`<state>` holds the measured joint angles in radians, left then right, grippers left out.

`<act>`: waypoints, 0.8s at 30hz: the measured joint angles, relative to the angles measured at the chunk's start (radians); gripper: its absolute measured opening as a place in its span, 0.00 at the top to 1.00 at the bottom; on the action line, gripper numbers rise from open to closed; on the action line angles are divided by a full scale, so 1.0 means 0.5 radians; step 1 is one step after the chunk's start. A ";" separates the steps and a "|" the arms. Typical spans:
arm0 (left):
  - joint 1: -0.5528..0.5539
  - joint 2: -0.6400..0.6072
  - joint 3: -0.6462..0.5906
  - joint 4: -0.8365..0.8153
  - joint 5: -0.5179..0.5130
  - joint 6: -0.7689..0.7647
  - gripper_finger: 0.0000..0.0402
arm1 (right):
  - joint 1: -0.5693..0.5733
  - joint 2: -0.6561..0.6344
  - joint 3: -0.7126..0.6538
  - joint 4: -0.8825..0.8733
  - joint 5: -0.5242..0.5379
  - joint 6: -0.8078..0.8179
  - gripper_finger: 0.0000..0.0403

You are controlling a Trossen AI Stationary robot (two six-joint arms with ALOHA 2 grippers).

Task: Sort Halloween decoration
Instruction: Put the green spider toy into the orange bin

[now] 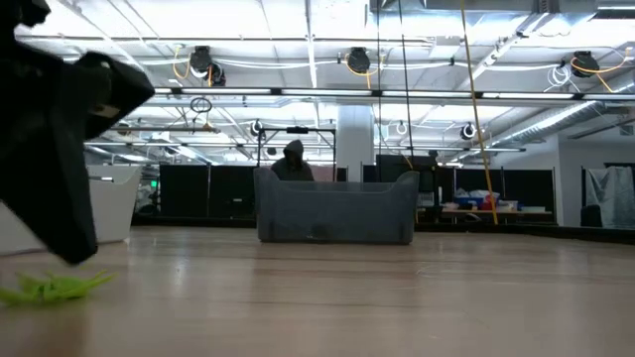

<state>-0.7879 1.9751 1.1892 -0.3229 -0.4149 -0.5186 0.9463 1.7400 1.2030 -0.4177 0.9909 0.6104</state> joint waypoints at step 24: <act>0.050 0.050 0.002 0.021 0.053 -0.103 0.97 | -0.101 0.034 -0.002 0.203 -0.001 -0.149 0.70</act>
<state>-0.7628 1.9999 1.1900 -0.3127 -0.3885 -0.5701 0.8959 1.7569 1.2022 -0.3162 0.9905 0.5361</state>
